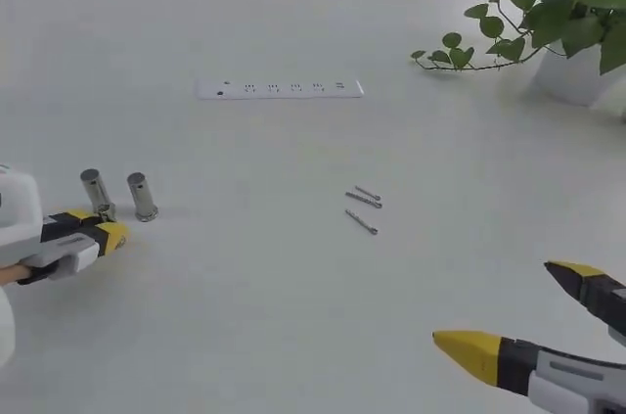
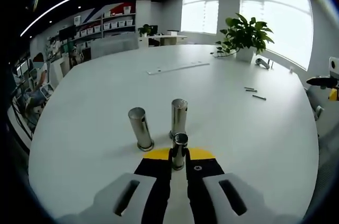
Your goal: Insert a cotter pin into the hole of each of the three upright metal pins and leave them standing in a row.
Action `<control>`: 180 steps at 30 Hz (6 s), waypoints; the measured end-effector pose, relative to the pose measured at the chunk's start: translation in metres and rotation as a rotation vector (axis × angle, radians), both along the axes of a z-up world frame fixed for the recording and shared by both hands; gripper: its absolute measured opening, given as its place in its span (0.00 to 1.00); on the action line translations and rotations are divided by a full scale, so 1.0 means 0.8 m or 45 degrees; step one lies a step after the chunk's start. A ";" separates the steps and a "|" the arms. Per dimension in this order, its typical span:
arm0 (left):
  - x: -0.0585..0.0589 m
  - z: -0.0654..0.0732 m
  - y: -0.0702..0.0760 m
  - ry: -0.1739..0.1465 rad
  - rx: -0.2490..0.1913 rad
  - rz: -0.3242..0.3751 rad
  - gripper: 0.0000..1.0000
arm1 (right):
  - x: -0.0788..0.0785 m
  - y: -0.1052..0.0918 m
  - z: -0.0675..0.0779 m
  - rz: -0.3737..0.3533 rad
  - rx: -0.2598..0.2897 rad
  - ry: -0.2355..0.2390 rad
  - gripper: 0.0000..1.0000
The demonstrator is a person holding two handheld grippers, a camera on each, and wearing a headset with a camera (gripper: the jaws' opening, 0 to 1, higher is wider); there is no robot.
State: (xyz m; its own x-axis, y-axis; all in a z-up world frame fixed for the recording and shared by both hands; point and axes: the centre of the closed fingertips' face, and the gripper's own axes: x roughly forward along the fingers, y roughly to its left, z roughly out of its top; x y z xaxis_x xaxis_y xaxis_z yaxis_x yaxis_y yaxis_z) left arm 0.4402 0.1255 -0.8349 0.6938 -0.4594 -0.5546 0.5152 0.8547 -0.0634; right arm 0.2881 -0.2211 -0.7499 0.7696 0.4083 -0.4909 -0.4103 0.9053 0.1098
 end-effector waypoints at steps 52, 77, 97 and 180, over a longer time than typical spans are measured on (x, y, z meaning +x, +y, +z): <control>-0.075 0.031 -0.051 -0.020 0.039 0.130 0.07 | 0.009 0.013 0.000 0.106 0.090 -0.048 1.00; -0.104 0.017 -0.088 0.035 0.031 0.166 0.07 | 0.008 0.024 -0.007 0.145 0.097 -0.038 1.00; -0.118 0.004 -0.101 0.035 0.029 0.213 0.07 | 0.006 0.028 -0.009 0.162 0.094 -0.030 1.00; -0.163 0.017 -0.100 0.049 -0.028 -0.006 0.75 | 0.080 0.044 0.021 0.347 -0.015 -0.090 0.98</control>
